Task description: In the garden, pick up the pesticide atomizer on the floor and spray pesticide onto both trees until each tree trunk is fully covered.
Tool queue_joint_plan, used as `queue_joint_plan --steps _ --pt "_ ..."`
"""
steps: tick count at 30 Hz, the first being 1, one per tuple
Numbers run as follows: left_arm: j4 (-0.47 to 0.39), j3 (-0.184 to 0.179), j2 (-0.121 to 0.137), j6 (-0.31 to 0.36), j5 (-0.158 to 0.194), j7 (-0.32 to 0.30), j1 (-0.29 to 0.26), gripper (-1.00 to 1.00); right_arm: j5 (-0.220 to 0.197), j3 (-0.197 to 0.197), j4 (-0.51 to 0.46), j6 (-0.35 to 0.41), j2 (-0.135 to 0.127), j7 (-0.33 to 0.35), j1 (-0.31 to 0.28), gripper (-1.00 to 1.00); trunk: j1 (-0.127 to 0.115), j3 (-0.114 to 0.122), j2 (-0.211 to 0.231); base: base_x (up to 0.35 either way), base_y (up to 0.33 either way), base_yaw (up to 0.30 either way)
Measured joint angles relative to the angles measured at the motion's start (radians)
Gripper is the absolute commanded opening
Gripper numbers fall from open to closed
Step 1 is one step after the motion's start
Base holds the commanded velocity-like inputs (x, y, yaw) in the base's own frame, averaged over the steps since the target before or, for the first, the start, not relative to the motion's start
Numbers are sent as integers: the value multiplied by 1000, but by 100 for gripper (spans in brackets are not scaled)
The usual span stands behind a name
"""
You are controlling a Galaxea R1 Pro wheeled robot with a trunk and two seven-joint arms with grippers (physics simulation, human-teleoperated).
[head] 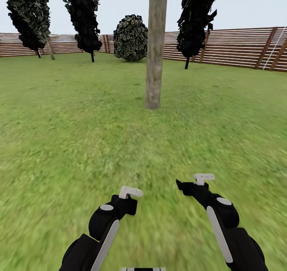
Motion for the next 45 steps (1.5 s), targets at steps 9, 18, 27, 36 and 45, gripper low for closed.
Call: queue_joint_plan --steps 9,18,27,36,45 --pt "0 -1 0 -1 0 0 0 -100 0 -2 0 2 0 3 0 100 0 1 0 335 0 -165" --pt "0 -2 0 -1 0 0 0 -100 1 -3 0 2 0 3 -2 100 0 8 0 335 0 -90" --pt "0 -2 0 -1 0 0 0 -100 2 -5 0 2 0 3 -4 100 0 12 0 335 0 -51" --pt "0 -2 -1 -1 0 0 0 -100 2 -8 0 2 0 3 -4 100 0 14 0 335 0 -61" --pt "0 -2 -1 -1 0 0 0 -100 2 -8 0 2 0 3 -5 100 0 16 0 335 0 -148"
